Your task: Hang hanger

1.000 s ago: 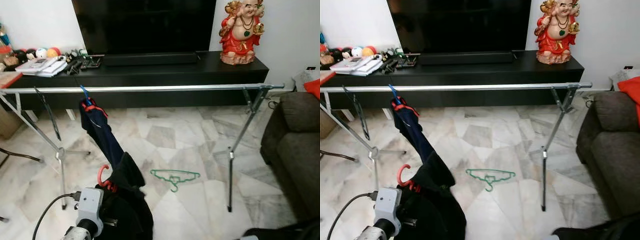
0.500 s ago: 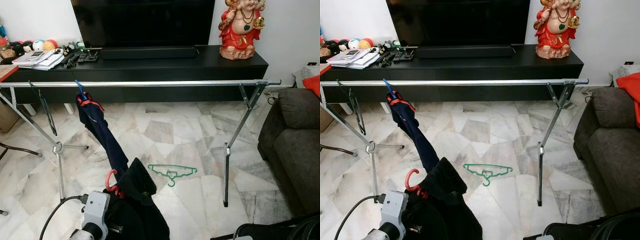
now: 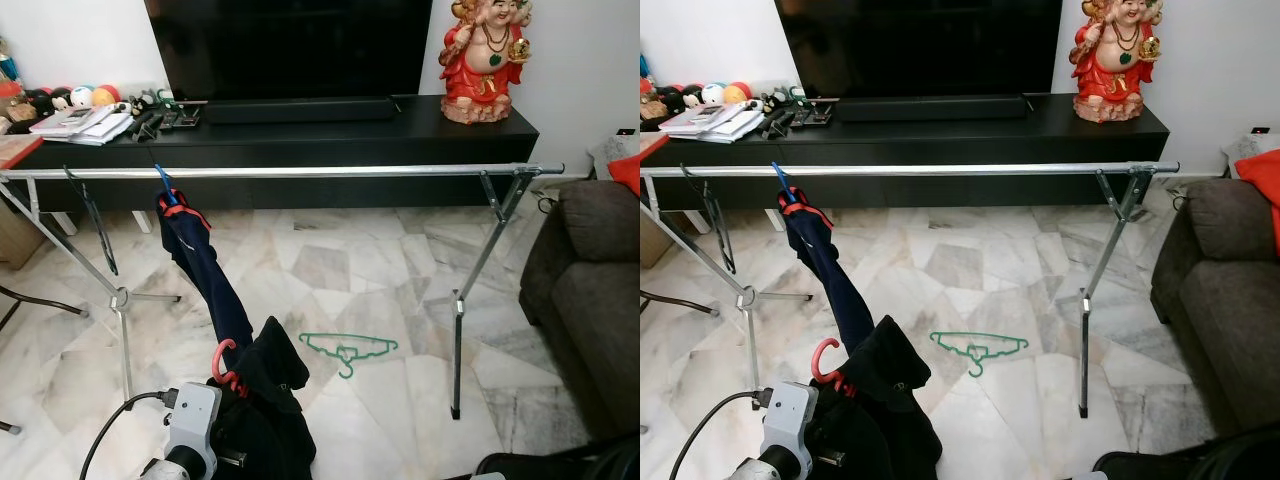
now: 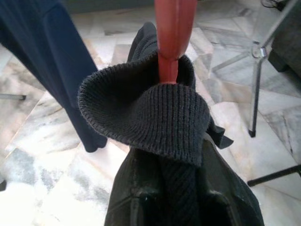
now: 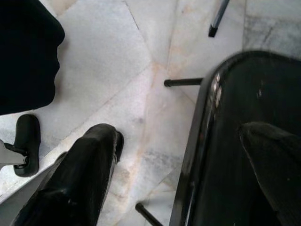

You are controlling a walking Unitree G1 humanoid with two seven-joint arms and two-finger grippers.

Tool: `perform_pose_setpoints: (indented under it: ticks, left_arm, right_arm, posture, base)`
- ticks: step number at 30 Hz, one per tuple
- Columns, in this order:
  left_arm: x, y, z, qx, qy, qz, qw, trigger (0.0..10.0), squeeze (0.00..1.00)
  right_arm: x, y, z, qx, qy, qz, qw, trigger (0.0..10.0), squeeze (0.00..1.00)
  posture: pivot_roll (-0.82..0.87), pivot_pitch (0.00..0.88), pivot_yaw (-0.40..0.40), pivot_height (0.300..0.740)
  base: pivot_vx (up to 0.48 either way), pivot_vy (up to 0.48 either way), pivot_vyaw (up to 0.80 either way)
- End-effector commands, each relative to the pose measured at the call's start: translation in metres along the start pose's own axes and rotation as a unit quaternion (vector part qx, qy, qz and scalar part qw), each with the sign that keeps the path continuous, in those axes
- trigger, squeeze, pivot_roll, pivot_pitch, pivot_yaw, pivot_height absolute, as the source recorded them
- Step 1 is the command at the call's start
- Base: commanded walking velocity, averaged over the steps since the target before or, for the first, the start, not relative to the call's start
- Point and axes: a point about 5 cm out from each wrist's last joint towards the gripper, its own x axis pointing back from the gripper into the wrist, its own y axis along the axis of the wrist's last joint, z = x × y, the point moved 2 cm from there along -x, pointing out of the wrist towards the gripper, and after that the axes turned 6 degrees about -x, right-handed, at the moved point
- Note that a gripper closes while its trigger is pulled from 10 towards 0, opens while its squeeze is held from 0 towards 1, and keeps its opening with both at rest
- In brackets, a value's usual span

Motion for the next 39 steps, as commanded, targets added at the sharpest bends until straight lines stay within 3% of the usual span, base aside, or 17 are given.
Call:
perform_pose_setpoints:
  ticks: [1, 39]
  left_arm:
    - [0.0001, 0.0060, 0.0056, -0.006, 0.012, -0.010, 1.000, 10.0, 0.00]
    - [-0.0026, 0.0074, 0.0043, -0.005, 0.013, -0.014, 1.000, 10.0, 0.00]
  right_arm:
    - [0.0001, -0.0020, 0.0014, 0.002, 0.003, 0.005, 1.000, 10.0, 0.00]
    - [-0.0002, -0.0013, 0.0026, 0.009, 0.008, 0.006, 1.000, 10.0, 0.00]
  posture:
    - [0.01, 0.076, 0.031, 0.740]
    - [0.01, 0.071, 0.032, 0.740]
  base:
    - [0.319, 0.000, 0.00]
    - [0.325, 0.000, 0.00]
